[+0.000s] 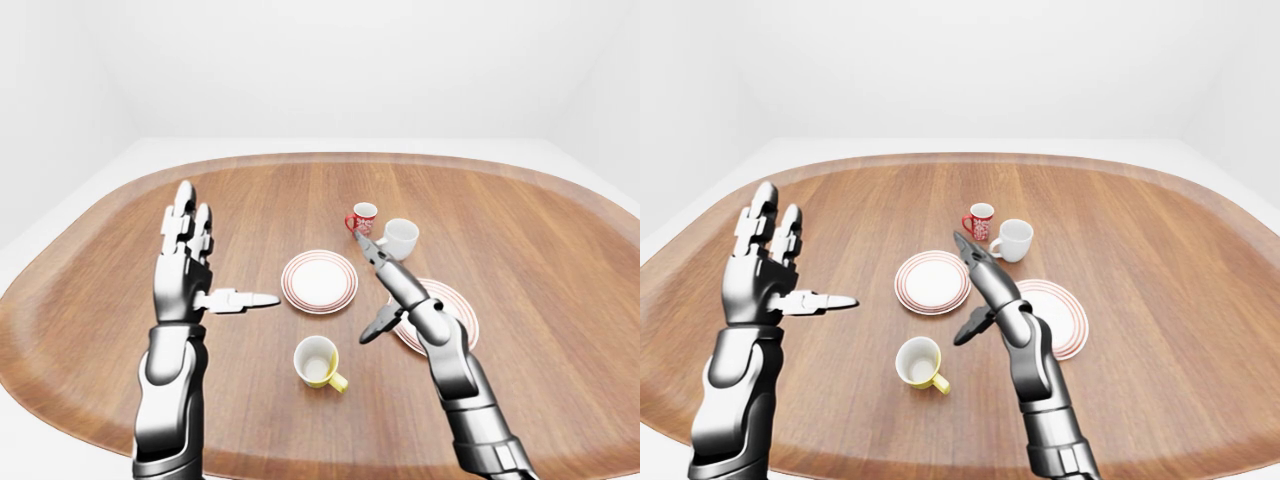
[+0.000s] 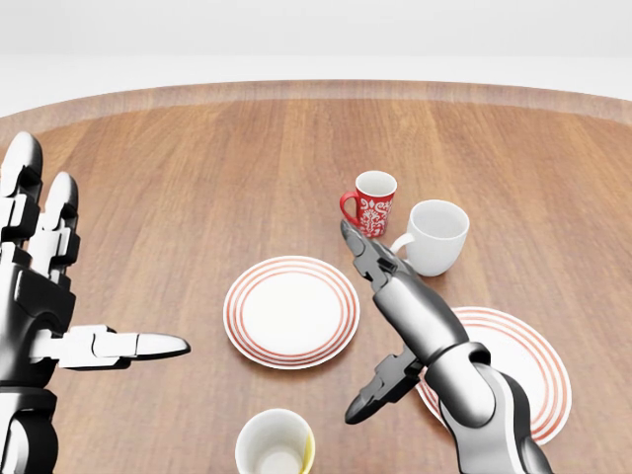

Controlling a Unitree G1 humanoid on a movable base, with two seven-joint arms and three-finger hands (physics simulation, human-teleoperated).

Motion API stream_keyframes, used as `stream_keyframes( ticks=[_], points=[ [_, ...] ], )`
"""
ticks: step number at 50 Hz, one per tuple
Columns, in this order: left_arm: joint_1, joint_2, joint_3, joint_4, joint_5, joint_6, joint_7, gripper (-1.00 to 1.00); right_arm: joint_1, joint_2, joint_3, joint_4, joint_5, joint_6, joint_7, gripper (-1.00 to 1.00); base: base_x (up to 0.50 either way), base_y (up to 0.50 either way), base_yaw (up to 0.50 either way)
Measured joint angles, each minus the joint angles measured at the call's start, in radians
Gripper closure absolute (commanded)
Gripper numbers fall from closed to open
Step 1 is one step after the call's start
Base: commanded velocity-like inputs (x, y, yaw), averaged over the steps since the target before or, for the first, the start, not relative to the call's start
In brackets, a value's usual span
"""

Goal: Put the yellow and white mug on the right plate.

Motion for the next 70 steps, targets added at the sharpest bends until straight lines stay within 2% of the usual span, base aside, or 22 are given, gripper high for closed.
stream_keyframes(
  ticks=[32,48,70],
  points=[
    [-0.01,0.011,0.017,-0.009,-0.005,0.0,-0.004,-0.98,-0.013,0.032,0.046,0.023,-0.112,-0.03,-0.015,-1.0,0.0,0.0,0.0],
    [-0.042,0.042,0.057,0.011,-0.02,0.0,-0.005,-0.98,-0.013,0.056,0.075,0.008,-0.156,-0.027,-0.011,-1.0,0.0,0.0,0.0],
    [-0.059,0.061,0.078,0.032,-0.028,0.0,-0.01,-0.98,0.099,0.091,0.169,-0.168,-0.28,-0.009,0.025,-1.0,0.0,0.0,0.0]
  ],
)
